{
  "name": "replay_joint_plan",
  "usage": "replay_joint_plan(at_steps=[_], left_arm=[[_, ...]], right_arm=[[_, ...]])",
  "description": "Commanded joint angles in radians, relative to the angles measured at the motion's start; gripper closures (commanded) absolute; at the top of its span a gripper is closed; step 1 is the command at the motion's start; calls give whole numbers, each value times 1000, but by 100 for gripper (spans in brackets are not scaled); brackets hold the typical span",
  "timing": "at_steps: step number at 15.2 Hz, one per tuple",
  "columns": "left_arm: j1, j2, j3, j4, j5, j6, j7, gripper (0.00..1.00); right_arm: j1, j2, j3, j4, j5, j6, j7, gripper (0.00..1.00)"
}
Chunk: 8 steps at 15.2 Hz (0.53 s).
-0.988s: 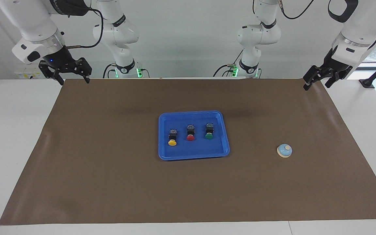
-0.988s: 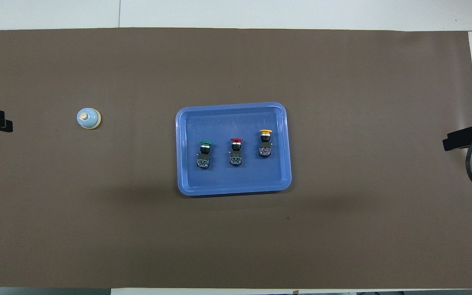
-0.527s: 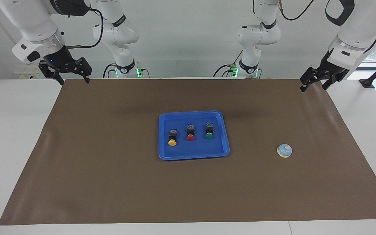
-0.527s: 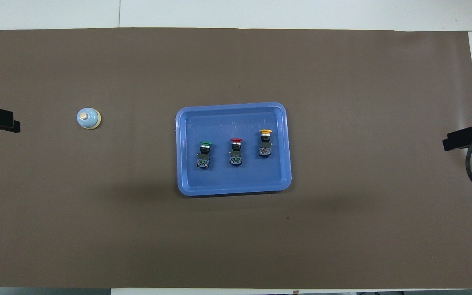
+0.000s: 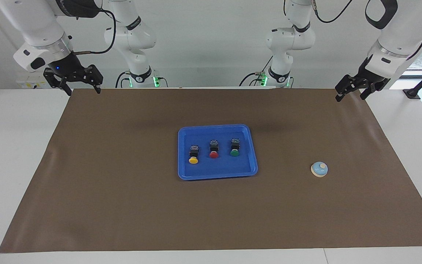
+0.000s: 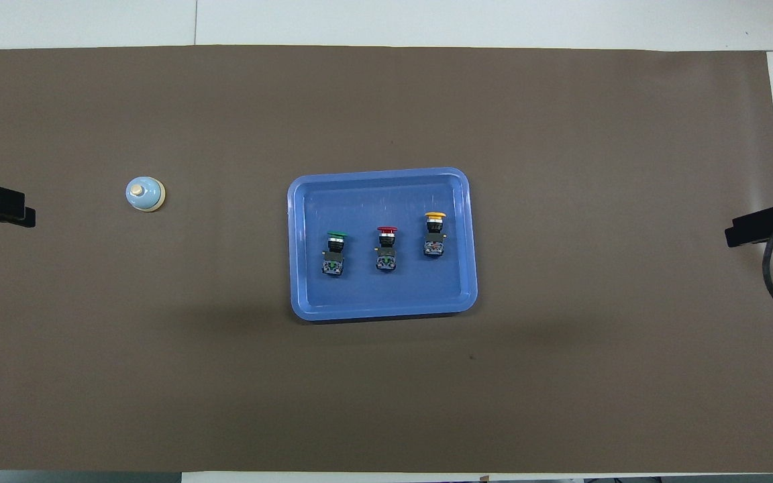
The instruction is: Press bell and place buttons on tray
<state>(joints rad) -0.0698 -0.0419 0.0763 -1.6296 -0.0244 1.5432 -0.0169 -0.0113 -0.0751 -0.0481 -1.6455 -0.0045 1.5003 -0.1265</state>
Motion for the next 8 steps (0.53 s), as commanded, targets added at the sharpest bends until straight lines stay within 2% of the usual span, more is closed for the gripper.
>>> replay_joint_plan(at_steps=[1, 8], left_arm=[[-7, -7, 3, 4, 4, -40, 15, 0], [-5, -7, 3, 8, 6, -51, 15, 0]], right_arm=[[-7, -17, 2, -13, 17, -3, -7, 0], [-7, -15, 2, -13, 17, -3, -7, 0]])
